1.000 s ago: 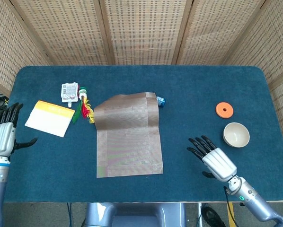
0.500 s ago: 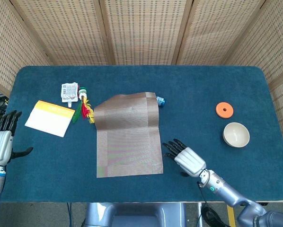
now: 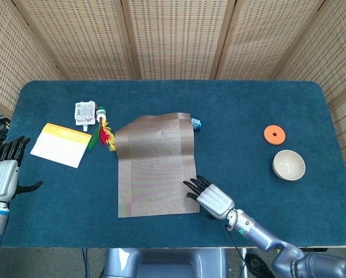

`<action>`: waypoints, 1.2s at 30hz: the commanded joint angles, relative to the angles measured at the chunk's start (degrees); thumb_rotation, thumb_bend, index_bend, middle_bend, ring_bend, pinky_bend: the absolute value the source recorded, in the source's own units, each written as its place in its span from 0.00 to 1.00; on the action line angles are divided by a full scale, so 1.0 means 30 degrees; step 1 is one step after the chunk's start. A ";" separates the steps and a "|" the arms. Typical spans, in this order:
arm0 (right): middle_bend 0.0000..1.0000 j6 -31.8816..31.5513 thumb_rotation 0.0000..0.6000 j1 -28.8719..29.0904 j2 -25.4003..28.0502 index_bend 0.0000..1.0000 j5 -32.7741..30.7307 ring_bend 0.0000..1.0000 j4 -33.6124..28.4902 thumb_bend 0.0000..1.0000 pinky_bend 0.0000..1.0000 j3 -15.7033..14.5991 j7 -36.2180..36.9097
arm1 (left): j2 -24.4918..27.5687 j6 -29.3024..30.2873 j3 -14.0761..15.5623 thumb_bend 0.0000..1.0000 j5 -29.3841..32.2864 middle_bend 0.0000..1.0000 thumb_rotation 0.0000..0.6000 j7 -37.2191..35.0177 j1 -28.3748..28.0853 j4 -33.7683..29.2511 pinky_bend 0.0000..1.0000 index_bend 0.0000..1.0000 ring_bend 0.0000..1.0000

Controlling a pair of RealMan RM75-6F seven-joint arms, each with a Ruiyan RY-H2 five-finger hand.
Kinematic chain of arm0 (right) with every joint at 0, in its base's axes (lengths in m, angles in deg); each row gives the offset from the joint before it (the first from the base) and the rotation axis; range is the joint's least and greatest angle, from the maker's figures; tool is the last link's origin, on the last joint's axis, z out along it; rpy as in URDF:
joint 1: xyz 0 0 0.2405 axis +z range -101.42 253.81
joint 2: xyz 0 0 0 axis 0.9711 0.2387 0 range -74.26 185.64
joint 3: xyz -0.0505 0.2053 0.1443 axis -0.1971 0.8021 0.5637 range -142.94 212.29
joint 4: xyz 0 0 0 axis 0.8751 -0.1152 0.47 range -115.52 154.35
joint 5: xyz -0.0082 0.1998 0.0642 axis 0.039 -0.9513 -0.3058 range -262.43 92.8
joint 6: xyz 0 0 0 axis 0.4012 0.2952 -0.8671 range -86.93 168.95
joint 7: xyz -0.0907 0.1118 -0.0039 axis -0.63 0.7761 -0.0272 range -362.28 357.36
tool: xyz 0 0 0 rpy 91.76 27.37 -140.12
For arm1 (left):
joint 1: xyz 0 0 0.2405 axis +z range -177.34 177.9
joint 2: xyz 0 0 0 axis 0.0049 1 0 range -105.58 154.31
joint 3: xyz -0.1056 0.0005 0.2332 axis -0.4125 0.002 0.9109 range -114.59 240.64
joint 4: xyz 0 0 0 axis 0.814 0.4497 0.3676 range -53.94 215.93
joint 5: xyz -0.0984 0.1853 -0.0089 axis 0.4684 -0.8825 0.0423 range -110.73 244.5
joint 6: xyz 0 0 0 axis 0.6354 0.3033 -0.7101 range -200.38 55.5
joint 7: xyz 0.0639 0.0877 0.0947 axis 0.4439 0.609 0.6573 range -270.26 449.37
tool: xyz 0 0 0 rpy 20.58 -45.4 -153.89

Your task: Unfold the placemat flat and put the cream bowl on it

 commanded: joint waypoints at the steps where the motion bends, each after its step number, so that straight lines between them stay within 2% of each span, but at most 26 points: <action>1: 0.00 0.0701 1.00 0.0442 -0.0772 0.28 -0.0514 0.00 0.0276 0.00 0.00 0.0142 -0.0544 | 0.0054 0.0024 -0.0039 0.00 -0.0026 0.00 1.00 -0.0051 0.0091 -0.0073 0.00 0.00 0.00; 17: 0.00 0.1065 1.00 0.1320 -0.2657 0.29 -0.2181 0.00 0.1549 0.02 0.00 0.0795 -0.2266 | 0.0246 -0.0626 -0.0223 0.00 -0.0207 0.00 1.00 -0.0562 0.0152 -0.0145 0.00 0.00 0.00; 24: 0.00 0.0722 1.00 0.1625 -0.2612 0.29 -0.2350 0.00 0.1680 0.18 0.00 0.0975 -0.2367 | 0.0293 -0.0806 -0.0263 0.00 -0.0324 0.00 1.00 -0.0609 0.0161 -0.0159 0.00 0.00 0.00; 29: 0.00 0.0434 1.00 0.1727 -0.2414 0.31 -0.2264 0.00 0.1636 0.42 0.00 0.0821 -0.2061 | 0.0304 -0.0889 -0.0293 0.00 -0.0344 0.00 1.00 -0.0600 0.0184 -0.0212 0.00 0.00 0.00; 36: 0.01 -0.0432 1.00 0.1787 -0.2148 0.43 -0.1525 0.00 0.1527 0.74 0.00 0.0532 -0.1047 | 0.0292 -0.0976 -0.0270 0.00 -0.0461 0.00 1.00 -0.0498 0.0195 -0.0293 0.00 0.00 0.00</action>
